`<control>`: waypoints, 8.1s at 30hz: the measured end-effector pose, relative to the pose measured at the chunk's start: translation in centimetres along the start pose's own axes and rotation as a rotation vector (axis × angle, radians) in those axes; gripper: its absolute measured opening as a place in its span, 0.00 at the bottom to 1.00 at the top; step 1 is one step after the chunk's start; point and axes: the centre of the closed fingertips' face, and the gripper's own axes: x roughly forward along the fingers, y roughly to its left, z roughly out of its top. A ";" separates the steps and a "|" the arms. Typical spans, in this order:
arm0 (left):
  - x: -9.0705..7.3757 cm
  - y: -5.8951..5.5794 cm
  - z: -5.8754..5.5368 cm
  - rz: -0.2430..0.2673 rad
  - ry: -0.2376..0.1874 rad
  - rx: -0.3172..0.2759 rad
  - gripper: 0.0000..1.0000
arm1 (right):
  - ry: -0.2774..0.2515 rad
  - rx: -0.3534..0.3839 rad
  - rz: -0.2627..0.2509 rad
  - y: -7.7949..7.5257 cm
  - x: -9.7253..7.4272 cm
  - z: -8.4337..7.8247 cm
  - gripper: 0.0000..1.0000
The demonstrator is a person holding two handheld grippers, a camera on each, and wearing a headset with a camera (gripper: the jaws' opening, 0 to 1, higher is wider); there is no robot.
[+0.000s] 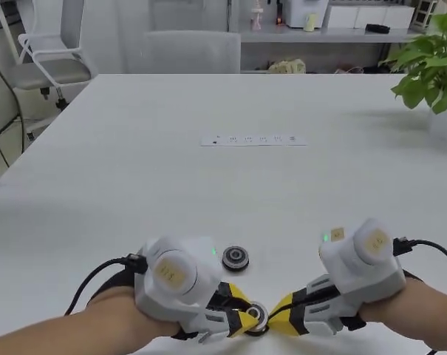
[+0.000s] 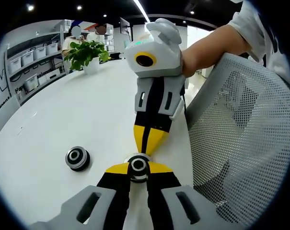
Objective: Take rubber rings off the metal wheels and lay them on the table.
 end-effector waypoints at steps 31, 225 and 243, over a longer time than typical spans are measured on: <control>0.1 -0.1 0.1 0.002 0.016 0.016 0.07 | -0.047 0.263 0.012 0.1 -0.9 0.5 0.00; -13.6 1.4 -1.3 0.161 -0.069 -0.141 0.74 | -0.120 0.130 0.048 -0.6 3.2 8.0 0.00; -13.4 1.6 -1.8 0.155 -0.056 -0.147 0.74 | -0.054 0.113 -0.005 -1.5 4.4 6.5 0.00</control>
